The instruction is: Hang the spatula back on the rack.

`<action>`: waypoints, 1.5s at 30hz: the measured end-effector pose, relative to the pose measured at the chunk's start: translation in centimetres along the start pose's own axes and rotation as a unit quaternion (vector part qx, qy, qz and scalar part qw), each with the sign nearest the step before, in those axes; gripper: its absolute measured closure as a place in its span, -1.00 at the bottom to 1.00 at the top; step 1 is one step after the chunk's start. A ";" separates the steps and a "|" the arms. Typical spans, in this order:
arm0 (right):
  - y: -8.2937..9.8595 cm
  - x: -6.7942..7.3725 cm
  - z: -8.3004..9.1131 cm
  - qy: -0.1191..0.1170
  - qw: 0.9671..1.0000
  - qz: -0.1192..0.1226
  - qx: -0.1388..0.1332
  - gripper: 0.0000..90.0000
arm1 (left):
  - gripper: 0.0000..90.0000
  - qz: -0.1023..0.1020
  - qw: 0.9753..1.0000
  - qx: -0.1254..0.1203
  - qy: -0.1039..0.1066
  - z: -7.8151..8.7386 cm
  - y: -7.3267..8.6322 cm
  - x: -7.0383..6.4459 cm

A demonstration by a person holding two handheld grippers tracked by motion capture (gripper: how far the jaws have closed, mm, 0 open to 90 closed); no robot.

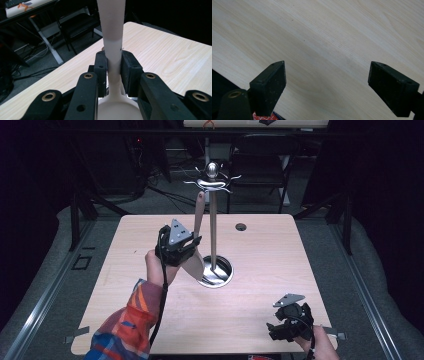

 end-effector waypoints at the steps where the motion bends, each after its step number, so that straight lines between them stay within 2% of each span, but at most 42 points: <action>1: 0.0 0.0 0.0 0.000 1.000 0.000 0.000 -0.68 | 0.68 -0.002 1.000 0.000 -0.001 -0.1 0.0 -0.1; 12: 0.0 0.0 0.0 0.001 1.000 0.002 0.000 -0.68 | 0.57 -0.015 1.000 -0.002 0.004 -0.1 -0.4 -0.6; 19: 0.0 0.0 0.0 0.000 1.000 0.002 0.001 -0.68 | 0.30 -0.033 0.999 0.002 0.005 0.3 -0.8 -0.9; 23: 0.0 0.0 0.0 0.001 1.000 0.002 -0.001 -0.68 | 0.03 -0.030 1.000 0.009 0.004 0.5 -0.8 -0.9; 26: 0.0 0.0 0.0 0.001 1.000 0.002 0.000 -0.68 | -0.05 -0.027 0.999 0.015 0.010 0.7 -0.6 -0.8; 27: 0.0 0.0 0.0 0.000 1.000 0.002 0.000 -0.68 | -0.17 -0.025 1.000 0.013 0.014 0.8 -0.6 -0.8; 28: 0.0 0.0 0.0 0.000 1.000 0.002 0.000 -0.68 | -0.17 -0.024 1.000 0.013 0.014 1.0 -0.5 -0.7; 30: 0.0 0.0 0.0 0.000 1.000 0.003 0.000 -0.68 | -0.34 -0.025 0.999 0.013 0.016 1.4 -0.4 -0.7; 39: 0.0 0.1 0.0 0.001 1.000 0.003 0.000 -0.68 | -0.64 -0.031 0.999 0.030 0.018 3.5 0.9 -0.4; 45: 0.0 0.1 0.0 0.000 1.000 0.002 -0.001 -0.68 | -0.68 -0.023 0.999 0.040 0.010 5.0 2.7 0.2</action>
Point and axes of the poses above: each handheld gripper's, and its own axes: z roughly backward along the jaws, y roughly out of its underside, x roughly to its left, the point moved 4 cm from there along -z, roughly forward along the jaws, and after that the axes turned 8 degrees about -z, right-handed, at the moved point
